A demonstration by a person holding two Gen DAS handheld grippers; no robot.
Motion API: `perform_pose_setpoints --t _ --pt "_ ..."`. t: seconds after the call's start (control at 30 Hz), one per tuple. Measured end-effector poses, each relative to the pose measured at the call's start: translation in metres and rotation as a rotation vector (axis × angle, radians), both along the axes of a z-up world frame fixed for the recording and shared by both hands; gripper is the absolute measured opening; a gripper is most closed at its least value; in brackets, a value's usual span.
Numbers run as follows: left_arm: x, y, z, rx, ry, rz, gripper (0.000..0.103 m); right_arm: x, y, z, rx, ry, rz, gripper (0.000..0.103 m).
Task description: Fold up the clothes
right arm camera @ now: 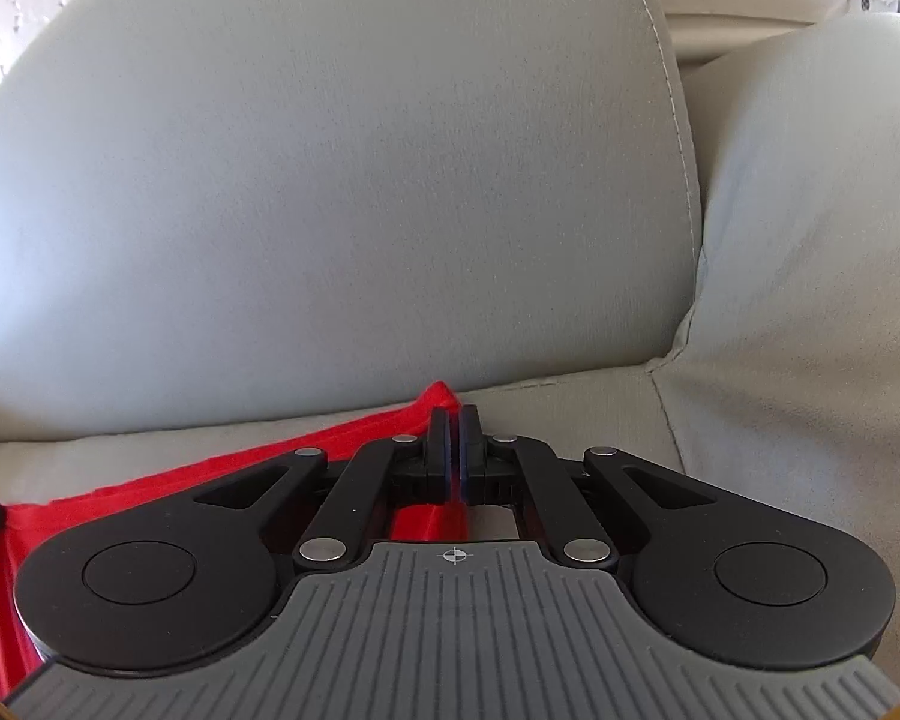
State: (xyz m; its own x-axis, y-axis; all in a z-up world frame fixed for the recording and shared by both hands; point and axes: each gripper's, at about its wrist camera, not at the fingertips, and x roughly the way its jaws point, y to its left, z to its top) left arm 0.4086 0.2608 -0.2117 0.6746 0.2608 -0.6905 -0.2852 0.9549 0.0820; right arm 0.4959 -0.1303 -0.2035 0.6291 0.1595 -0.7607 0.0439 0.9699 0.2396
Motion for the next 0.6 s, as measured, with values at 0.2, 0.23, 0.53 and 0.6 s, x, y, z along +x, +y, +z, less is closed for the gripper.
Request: perform_pose_setpoints --t 0.2,0.23,0.53,0.6 --pt "-0.044 -0.008 0.046 -0.039 -0.031 -0.004 0.042 -0.041 -0.006 0.061 0.024 -0.072 0.035 0.043" --pt "-0.058 -0.010 0.058 -0.049 -0.031 -0.009 0.044 -0.054 -0.009 0.075 0.041 -0.090 0.043 0.044" --pt "-0.212 -0.062 0.150 -0.111 0.027 -0.123 0.067 -0.216 -0.047 0.200 0.094 -0.108 0.133 0.055" --pt "-0.243 -0.070 0.151 -0.135 0.064 -0.168 0.068 -0.254 -0.046 0.216 0.109 -0.084 0.160 0.060"
